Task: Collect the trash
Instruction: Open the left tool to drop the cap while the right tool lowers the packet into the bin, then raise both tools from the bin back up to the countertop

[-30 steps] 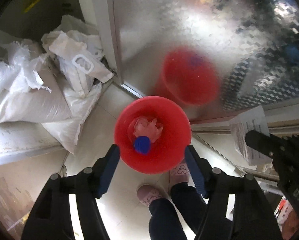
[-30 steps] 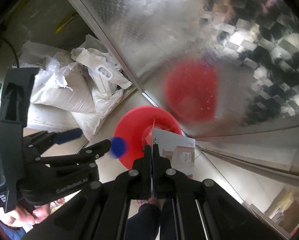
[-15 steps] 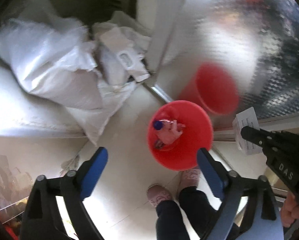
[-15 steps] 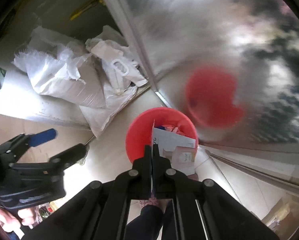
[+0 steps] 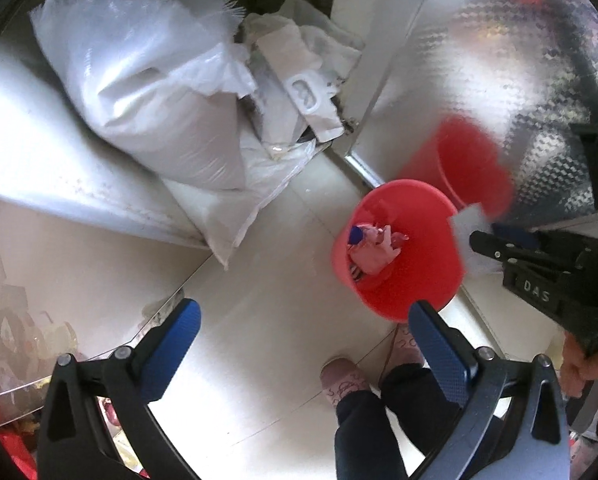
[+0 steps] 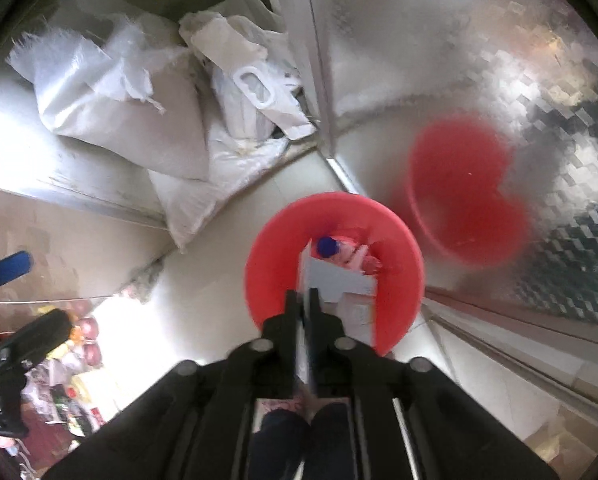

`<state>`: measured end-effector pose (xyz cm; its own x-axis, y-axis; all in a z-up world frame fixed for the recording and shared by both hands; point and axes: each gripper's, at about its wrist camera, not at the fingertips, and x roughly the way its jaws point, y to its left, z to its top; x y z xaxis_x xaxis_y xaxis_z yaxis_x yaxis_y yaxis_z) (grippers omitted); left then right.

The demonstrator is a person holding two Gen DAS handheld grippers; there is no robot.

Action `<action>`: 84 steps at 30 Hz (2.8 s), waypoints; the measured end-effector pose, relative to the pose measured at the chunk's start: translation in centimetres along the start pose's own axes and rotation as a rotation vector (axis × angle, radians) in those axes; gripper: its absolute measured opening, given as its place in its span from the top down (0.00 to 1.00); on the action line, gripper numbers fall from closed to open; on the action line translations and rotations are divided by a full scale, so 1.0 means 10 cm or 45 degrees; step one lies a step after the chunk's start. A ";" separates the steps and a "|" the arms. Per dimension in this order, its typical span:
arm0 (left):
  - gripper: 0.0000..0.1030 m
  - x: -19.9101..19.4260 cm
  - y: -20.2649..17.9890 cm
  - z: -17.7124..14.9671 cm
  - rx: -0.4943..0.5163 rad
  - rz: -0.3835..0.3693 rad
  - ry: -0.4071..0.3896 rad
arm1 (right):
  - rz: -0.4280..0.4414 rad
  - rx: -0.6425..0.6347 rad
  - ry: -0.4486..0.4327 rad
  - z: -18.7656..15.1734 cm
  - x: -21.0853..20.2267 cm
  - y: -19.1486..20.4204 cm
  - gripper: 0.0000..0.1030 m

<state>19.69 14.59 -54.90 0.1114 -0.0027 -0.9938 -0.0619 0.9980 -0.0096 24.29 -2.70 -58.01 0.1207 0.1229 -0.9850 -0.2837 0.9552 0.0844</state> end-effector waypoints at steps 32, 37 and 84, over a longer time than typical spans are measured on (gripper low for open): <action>0.00 -4.21 -0.24 0.25 -0.008 0.077 -0.567 | 0.021 -0.070 -0.663 -0.06 -4.51 0.48 0.06; 0.00 -4.32 -0.45 0.42 0.054 0.039 -0.548 | -0.060 -0.030 -0.702 0.00 -4.67 0.36 0.06; 0.00 -4.24 -1.68 3.10 0.059 -0.021 -0.451 | 0.012 -0.082 -0.583 1.84 -4.79 -1.07 0.05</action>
<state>46.75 -0.15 -9.15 0.4493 -0.0053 -0.8934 -0.0132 0.9998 -0.0126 39.06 -13.86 -8.93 0.5218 0.2515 -0.8151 -0.3434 0.9366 0.0691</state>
